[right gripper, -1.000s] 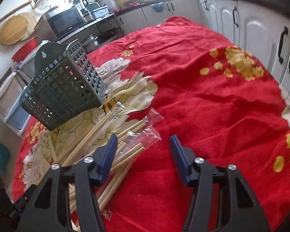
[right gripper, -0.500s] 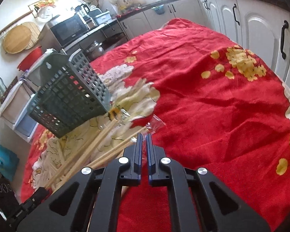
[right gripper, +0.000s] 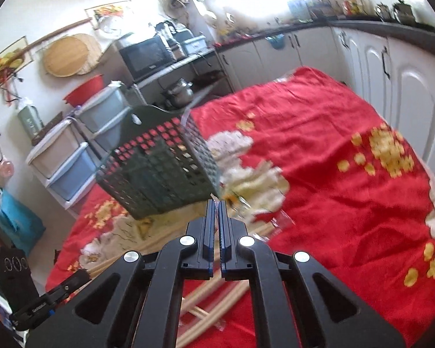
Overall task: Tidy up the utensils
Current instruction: 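Lift the chopsticks with the left tool and carry them over the green caddy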
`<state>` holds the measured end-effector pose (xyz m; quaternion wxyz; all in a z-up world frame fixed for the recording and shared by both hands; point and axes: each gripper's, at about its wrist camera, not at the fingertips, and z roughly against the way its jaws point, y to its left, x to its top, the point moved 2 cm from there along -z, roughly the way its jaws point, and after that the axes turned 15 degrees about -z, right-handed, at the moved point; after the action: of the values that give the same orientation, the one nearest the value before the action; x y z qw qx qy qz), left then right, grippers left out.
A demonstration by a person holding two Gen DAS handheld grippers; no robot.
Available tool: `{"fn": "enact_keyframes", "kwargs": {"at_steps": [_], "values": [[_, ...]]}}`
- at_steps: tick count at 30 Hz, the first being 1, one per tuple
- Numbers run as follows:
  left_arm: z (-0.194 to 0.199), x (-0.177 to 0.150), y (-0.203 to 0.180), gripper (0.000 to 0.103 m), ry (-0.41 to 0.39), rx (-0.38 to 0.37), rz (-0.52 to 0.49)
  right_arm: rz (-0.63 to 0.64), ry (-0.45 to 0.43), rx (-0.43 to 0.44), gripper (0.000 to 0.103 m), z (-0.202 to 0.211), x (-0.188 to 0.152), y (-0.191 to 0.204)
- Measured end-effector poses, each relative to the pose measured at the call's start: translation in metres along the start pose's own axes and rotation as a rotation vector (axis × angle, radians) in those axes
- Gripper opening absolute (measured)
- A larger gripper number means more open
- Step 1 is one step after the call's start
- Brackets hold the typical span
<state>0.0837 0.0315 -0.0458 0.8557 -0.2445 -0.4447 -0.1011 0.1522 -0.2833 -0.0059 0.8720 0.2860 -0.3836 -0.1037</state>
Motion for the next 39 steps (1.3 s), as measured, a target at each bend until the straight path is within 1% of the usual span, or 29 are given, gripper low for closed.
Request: {"fn": "enact_keyframes", "kwargs": {"at_steps": [12, 20, 28, 39], "values": [[0.013, 0.041, -0.019, 0.003, -0.082, 0.012, -0.103, 0.094, -0.051, 0.106, 0.003, 0.021, 0.015, 0.047], [0.03, 0.079, -0.033, 0.003, -0.174, 0.027, -0.171, 0.145, -0.079, 0.17, 0.002, 0.032, 0.022, 0.076], [0.038, 0.102, -0.042, 0.003, -0.235, 0.023, -0.199, 0.169, -0.119, 0.225, 0.002, 0.045, 0.036, 0.094], [0.053, 0.133, -0.049, 0.003, -0.319, 0.037, -0.221, 0.204, -0.222, 0.285, 0.002, 0.068, 0.068, 0.118]]}}
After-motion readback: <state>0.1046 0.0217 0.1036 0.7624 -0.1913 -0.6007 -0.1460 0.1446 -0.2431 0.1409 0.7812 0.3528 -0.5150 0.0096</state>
